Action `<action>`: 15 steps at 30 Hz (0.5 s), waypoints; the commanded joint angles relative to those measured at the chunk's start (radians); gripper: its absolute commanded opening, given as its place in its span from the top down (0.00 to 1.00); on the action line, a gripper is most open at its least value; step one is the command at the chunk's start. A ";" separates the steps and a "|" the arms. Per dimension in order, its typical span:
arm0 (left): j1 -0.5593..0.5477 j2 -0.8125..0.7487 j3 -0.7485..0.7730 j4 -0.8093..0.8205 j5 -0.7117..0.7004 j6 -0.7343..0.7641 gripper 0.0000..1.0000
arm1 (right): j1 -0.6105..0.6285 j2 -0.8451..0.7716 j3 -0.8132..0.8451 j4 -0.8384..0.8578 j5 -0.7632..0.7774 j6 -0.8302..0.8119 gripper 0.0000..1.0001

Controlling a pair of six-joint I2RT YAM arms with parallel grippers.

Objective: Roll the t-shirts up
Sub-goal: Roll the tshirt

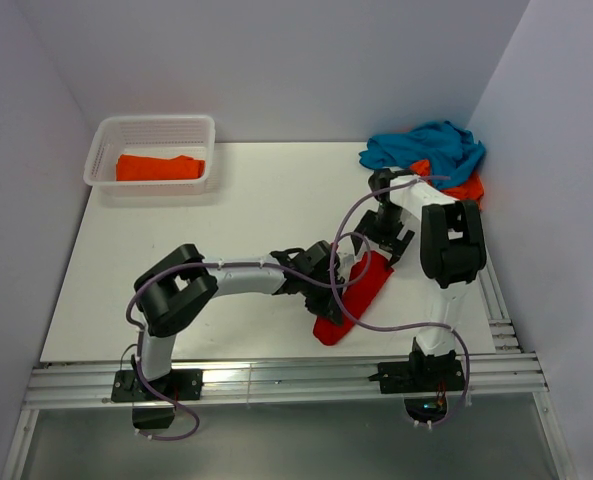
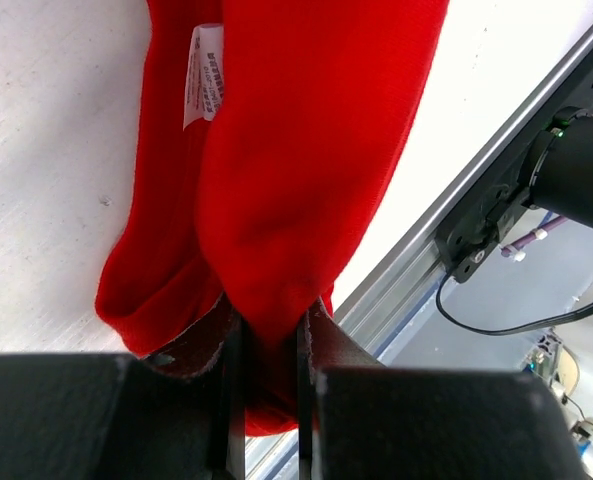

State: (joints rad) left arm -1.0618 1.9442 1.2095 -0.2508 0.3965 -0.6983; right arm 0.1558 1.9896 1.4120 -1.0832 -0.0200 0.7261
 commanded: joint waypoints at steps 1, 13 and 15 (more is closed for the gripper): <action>-0.012 0.076 -0.061 -0.269 0.036 0.054 0.84 | -0.025 -0.052 -0.001 0.094 -0.034 -0.007 0.00; 0.100 0.056 -0.125 -0.269 0.090 0.082 0.84 | -0.125 -0.153 -0.120 0.224 -0.242 -0.066 0.00; 0.111 0.061 -0.128 -0.268 0.117 0.089 0.84 | -0.125 -0.150 -0.139 0.233 -0.258 -0.085 0.00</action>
State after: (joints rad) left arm -0.9710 1.9438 1.1595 -0.2749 0.5674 -0.6907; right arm 0.0330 1.8736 1.2991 -0.9203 -0.2180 0.6880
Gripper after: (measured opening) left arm 0.188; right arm 0.997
